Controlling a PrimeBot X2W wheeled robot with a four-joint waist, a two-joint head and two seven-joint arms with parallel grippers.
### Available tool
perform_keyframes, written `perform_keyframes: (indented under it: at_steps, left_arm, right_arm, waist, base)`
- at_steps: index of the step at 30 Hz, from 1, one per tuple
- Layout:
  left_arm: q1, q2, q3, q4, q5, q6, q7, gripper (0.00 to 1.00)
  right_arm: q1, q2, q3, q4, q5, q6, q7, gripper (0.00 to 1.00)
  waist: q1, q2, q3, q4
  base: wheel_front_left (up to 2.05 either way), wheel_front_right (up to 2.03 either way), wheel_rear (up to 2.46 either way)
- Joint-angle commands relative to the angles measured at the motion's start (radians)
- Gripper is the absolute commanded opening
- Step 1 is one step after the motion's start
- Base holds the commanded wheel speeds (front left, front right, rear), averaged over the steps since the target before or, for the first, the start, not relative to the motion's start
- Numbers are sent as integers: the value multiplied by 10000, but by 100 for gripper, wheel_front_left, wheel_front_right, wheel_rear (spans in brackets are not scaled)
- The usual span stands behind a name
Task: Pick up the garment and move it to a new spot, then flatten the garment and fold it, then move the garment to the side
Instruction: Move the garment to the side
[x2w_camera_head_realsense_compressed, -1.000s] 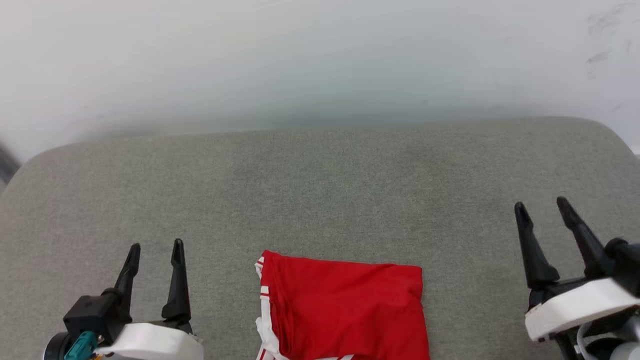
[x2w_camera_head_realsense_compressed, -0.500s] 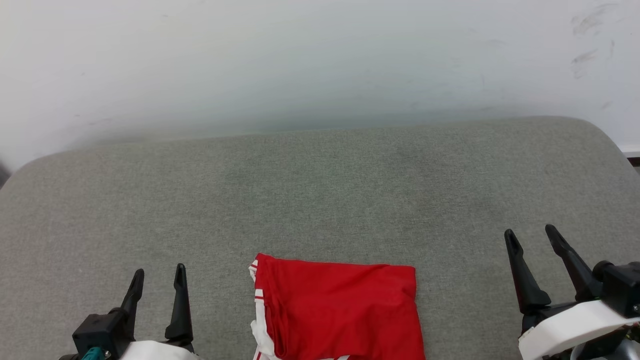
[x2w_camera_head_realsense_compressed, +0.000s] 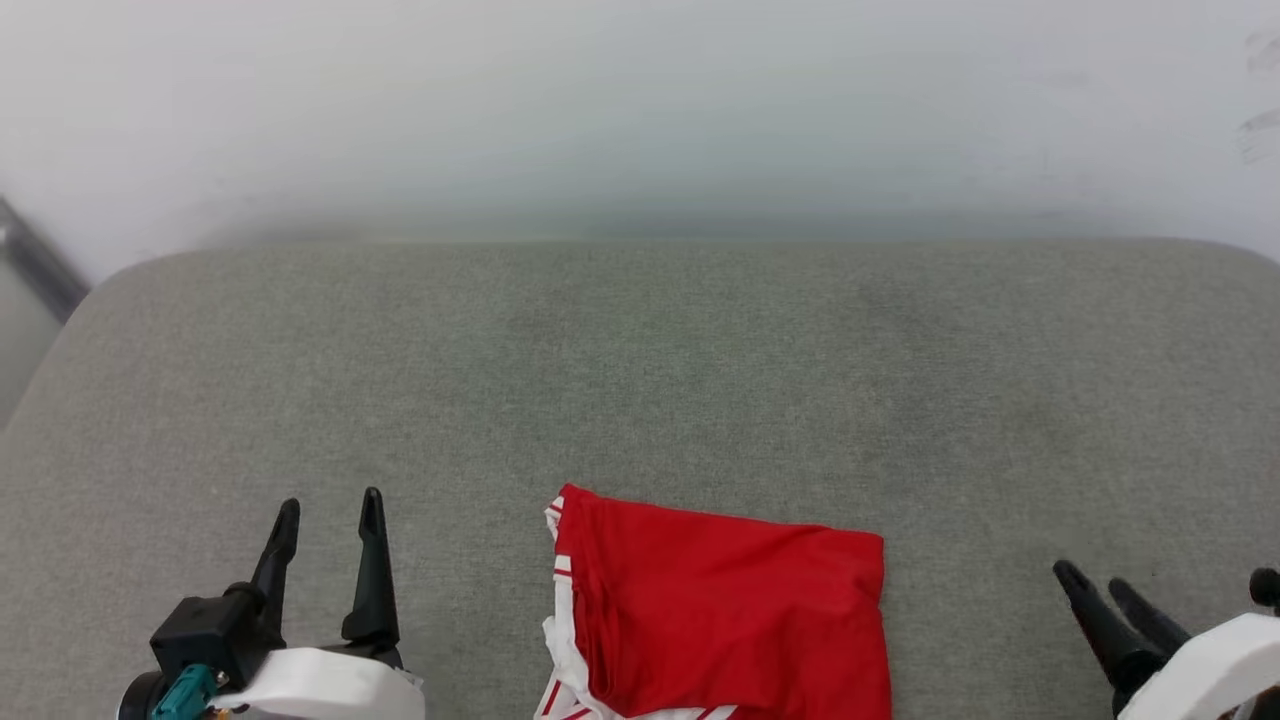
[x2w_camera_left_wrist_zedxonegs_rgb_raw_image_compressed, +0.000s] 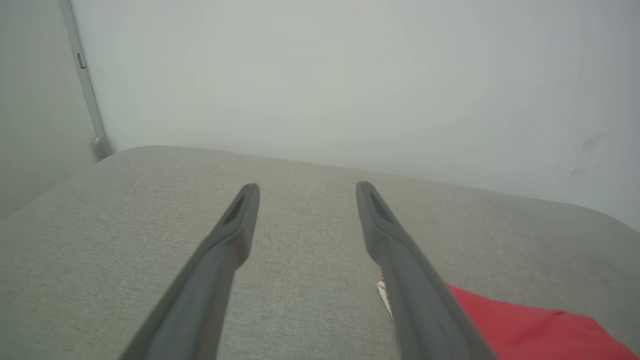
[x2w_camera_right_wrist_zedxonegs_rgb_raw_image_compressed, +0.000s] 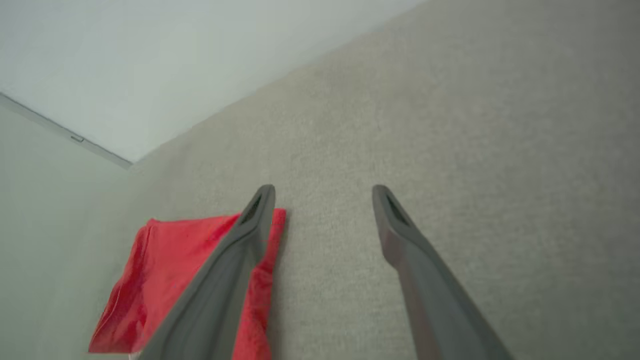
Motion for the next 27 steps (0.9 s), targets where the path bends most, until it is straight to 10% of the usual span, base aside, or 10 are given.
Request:
perform_keyframes:
  at_steps: [1, 17, 18, 19, 20, 27]
  left_arm:
    - [-149, -92, 63, -5, 77, -90, -19, 100]
    - [-881, -678, 649, 330, 523, -840, -21, 100]
    - [-881, -697, 670, 378, 559, -855, -21, 100]
    - [-892, -724, 688, 427, 590, -887, -21, 100]
    - [-904, -748, 709, 476, 596, -934, -21, 100]
    - [-631, -822, 863, 690, 719, -1007, -21, 100]
  right_arm:
    - [-16, -206, -19, 197, 268, -2, 601, 100]
    - [-1594, 210, 1340, 3443, 3833, -8, 3256, 100]
    - [-1677, 222, 1425, 3588, 3885, -8, 3248, 92]
    - [-1733, 225, 1489, 3690, 3963, -8, 3194, 35]
    - [-1768, 235, 1560, 3726, 4056, -8, 3182, 1]
    - [-1890, -347, 2313, 3157, 3706, -1, 2806, 0]
  waist:
    - [1, 0, 213, 233]
    - [1, 0, 1536, 1136]
    - [1, 0, 1557, 1155]
    - [1, 0, 1564, 1171]
    - [1, 0, 1555, 1178]
    - [1, 0, 1055, 882]
  base:
    - [0, 0, 0]
    - [0, 0, 0]
    - [0, 0, 0]
    - [0, 0, 0]
    - [0, 0, 0]
    - [0, 0, 0]
